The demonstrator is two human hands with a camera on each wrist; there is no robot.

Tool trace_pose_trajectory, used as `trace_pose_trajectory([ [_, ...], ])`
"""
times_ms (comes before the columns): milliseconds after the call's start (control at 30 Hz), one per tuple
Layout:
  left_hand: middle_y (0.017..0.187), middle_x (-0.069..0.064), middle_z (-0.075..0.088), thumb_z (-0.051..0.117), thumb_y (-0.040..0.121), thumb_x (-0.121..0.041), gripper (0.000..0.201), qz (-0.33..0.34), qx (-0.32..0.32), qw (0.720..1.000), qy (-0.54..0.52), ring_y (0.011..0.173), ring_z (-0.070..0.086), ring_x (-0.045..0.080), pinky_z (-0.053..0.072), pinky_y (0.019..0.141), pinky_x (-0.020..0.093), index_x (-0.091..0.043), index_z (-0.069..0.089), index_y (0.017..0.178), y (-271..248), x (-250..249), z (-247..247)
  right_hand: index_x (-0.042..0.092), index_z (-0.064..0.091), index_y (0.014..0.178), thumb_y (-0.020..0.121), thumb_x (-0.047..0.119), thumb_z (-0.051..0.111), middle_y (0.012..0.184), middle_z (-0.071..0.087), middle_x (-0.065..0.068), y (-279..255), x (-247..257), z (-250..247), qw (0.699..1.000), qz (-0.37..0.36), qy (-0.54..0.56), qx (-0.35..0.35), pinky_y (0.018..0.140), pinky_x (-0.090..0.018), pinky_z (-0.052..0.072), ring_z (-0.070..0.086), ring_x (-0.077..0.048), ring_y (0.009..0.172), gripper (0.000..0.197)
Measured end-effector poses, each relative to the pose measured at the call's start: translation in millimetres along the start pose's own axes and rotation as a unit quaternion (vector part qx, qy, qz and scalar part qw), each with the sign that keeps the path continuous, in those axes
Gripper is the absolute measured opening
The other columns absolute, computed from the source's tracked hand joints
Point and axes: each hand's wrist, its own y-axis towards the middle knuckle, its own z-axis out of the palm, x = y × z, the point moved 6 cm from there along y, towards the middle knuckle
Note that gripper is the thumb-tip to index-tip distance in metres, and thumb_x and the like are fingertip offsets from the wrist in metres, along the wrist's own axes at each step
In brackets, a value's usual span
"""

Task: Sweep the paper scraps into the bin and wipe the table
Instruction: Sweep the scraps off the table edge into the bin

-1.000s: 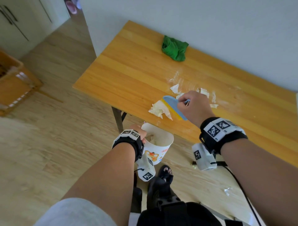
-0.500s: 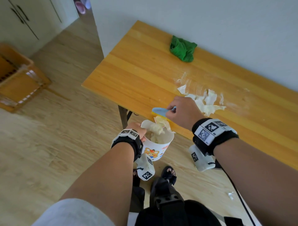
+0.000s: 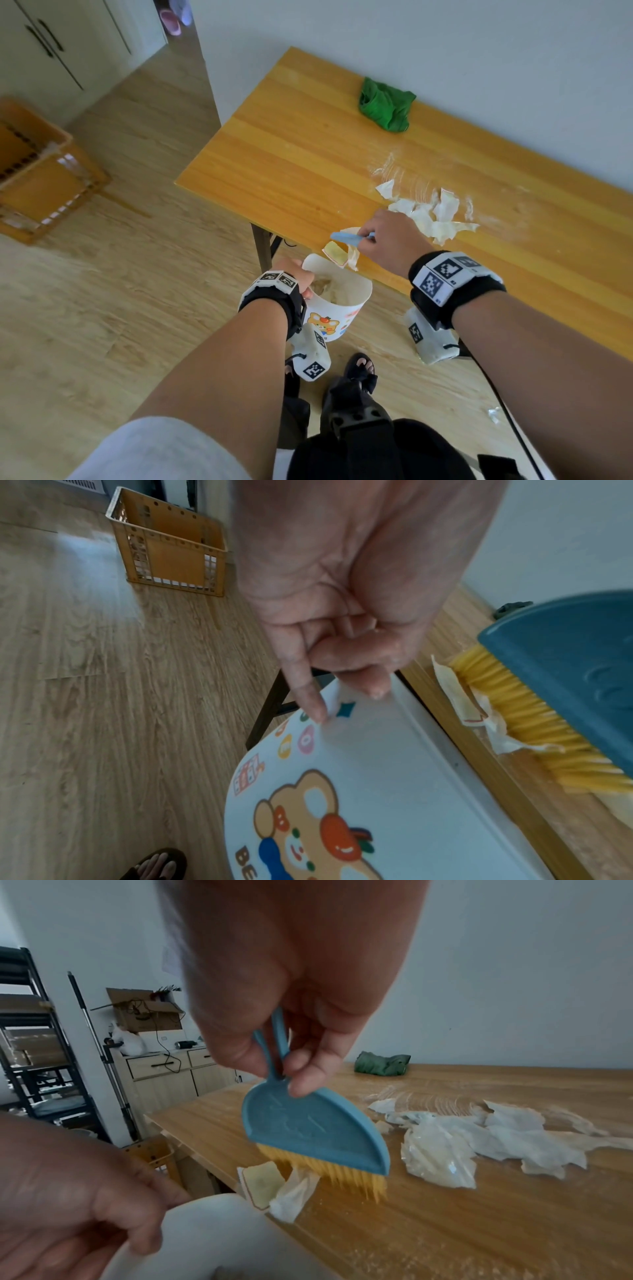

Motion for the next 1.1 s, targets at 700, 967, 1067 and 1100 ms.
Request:
trace_pose_trajectory([
  [700,0.064,0.011,0.068,0.051,0.087,-0.007,0.047,0.001,0.049,0.999,-0.021,0.071,0.066,0.027,0.057,0.089,0.046,-0.011,0.053,0.134,5.0,0.6,14.1,0.013,0.077,0.089,0.084,0.018,0.06,0.085,0.07,-0.013,-14.4,4.0,0.5,0.998,0.018,0.047,0.044,0.052,-0.029,0.044,0.056,-0.025,0.063,0.018],
  [967,0.055,0.009,0.066,0.048,0.09,-0.008,0.035,-0.007,0.082,0.996,0.023,0.065,0.065,0.026,0.059,0.085,0.047,-0.005,0.055,0.123,2.1,-7.7,25.0,0.013,0.073,0.098,0.086,0.008,0.057,0.095,0.066,-0.004,-19.7,-26.0,-31.3,0.989,0.081,0.099,-0.069,0.062,-0.032,0.052,0.062,-0.024,0.073,0.021],
  [1067,0.063,0.014,0.067,0.046,0.093,-0.007,0.034,-0.006,0.091,0.995,0.028,0.067,0.064,0.028,0.058,0.085,0.049,-0.006,0.053,0.126,1.0,-12.6,32.4,0.013,0.074,0.099,0.086,0.009,0.057,0.093,0.069,-0.007,-26.2,-48.2,-46.1,0.979,0.122,0.095,-0.133,0.062,-0.034,0.054,0.065,-0.027,0.075,0.022],
  [1100,0.064,0.015,0.067,0.047,0.093,-0.006,0.033,-0.006,0.09,0.996,0.026,0.067,0.063,0.029,0.058,0.085,0.05,-0.004,0.054,0.124,1.6,-13.2,34.4,0.012,0.074,0.099,0.086,0.008,0.056,0.091,0.068,-0.007,-29.1,-56.4,-50.9,0.974,0.135,0.088,-0.157,0.061,-0.034,0.053,0.064,-0.028,0.074,0.022],
])
